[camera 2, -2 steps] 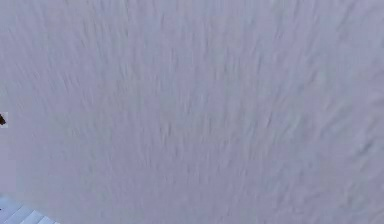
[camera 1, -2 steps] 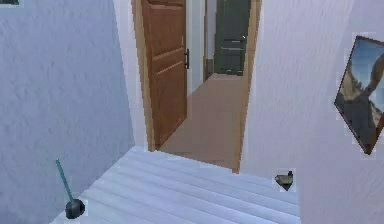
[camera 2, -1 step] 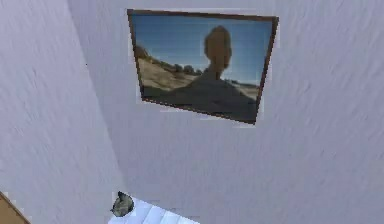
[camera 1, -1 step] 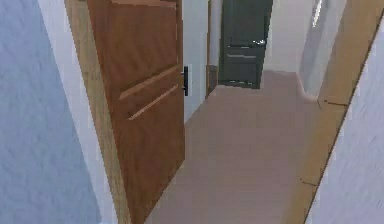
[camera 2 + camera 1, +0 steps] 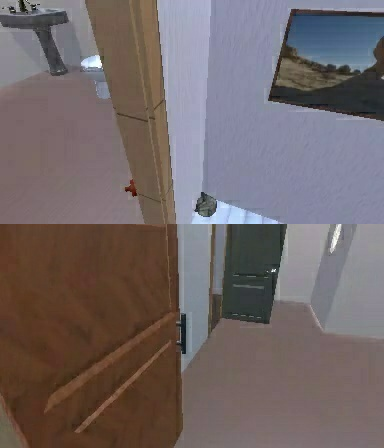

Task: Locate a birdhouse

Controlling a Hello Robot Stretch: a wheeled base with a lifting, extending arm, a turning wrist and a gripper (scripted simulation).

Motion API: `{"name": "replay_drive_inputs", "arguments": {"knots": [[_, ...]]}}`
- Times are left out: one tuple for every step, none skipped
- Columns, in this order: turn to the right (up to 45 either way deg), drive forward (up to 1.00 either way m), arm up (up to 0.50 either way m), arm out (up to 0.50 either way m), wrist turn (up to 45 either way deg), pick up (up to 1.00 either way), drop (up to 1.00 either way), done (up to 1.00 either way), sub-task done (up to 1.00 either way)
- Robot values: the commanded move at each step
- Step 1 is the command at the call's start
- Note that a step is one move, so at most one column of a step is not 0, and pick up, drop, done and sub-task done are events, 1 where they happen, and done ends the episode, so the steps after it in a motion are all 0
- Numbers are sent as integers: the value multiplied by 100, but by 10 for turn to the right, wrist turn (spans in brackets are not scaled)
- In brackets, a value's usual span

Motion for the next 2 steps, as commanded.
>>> {"name": "replay_drive_inputs", "arguments": {"knots": [[180, 0, 0, 0, 0, 0, 0, 0, 0], [0, 100, 0, 0, 0, 0, 0, 0, 0]]}}
